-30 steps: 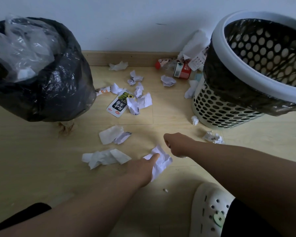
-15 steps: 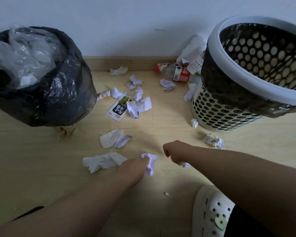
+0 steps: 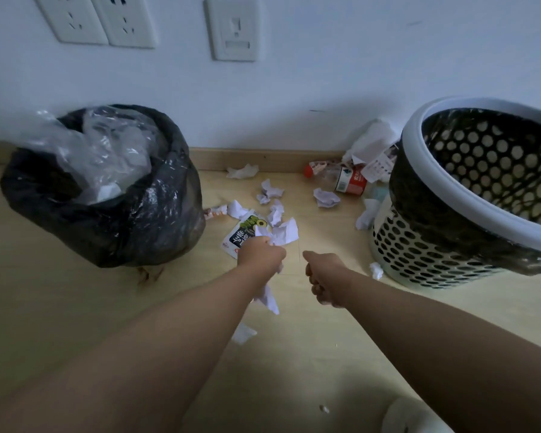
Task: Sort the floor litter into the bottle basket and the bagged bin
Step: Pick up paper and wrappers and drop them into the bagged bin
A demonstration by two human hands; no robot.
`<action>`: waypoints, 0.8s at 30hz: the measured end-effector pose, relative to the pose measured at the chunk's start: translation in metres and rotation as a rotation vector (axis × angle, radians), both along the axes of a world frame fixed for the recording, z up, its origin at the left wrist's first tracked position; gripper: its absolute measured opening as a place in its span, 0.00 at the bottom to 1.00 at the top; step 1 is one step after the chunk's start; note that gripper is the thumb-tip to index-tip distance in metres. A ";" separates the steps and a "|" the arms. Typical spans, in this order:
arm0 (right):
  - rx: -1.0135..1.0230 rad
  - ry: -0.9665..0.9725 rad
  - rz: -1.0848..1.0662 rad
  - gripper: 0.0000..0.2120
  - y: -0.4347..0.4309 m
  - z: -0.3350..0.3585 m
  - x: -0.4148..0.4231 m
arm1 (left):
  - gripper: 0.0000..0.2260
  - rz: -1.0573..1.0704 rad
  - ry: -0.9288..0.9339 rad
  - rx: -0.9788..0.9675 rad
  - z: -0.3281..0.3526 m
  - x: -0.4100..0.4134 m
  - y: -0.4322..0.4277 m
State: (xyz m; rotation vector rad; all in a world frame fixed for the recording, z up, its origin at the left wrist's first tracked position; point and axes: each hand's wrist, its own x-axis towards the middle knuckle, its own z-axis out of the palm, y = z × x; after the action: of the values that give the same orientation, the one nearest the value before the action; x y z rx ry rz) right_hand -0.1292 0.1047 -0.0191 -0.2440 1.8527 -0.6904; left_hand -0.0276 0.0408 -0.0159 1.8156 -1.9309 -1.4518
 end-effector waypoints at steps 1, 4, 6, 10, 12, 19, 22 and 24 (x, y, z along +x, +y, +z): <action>-0.027 -0.062 -0.068 0.17 -0.009 0.006 0.002 | 0.17 0.095 0.062 0.046 0.007 0.003 -0.011; -0.105 -0.216 -0.186 0.16 -0.034 0.026 0.013 | 0.15 0.362 0.268 0.159 0.029 0.010 -0.049; -0.120 -0.309 -0.181 0.16 -0.050 0.037 0.026 | 0.10 0.524 0.452 0.214 0.046 0.015 -0.069; -0.149 -0.514 -0.152 0.18 -0.072 0.056 0.061 | 0.06 0.685 0.644 0.063 0.083 0.037 -0.091; -0.203 -0.568 -0.189 0.17 -0.079 0.069 0.077 | 0.10 0.774 0.678 -0.086 0.097 0.054 -0.101; -0.419 -0.726 -0.295 0.16 -0.114 0.125 0.118 | 0.08 0.936 0.720 -0.437 0.143 0.115 -0.138; -0.440 -0.769 -0.382 0.16 -0.133 0.138 0.131 | 0.09 1.065 0.736 -0.556 0.157 0.140 -0.152; -0.444 -0.743 -0.431 0.18 -0.141 0.147 0.139 | 0.06 1.170 0.749 -0.621 0.159 0.153 -0.160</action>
State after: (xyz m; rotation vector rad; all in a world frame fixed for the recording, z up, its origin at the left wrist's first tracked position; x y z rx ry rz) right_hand 0.0098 -0.0366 0.1282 0.1315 1.0249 -1.2887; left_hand 0.1256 -0.1190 0.1432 1.3293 -0.5795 -0.7615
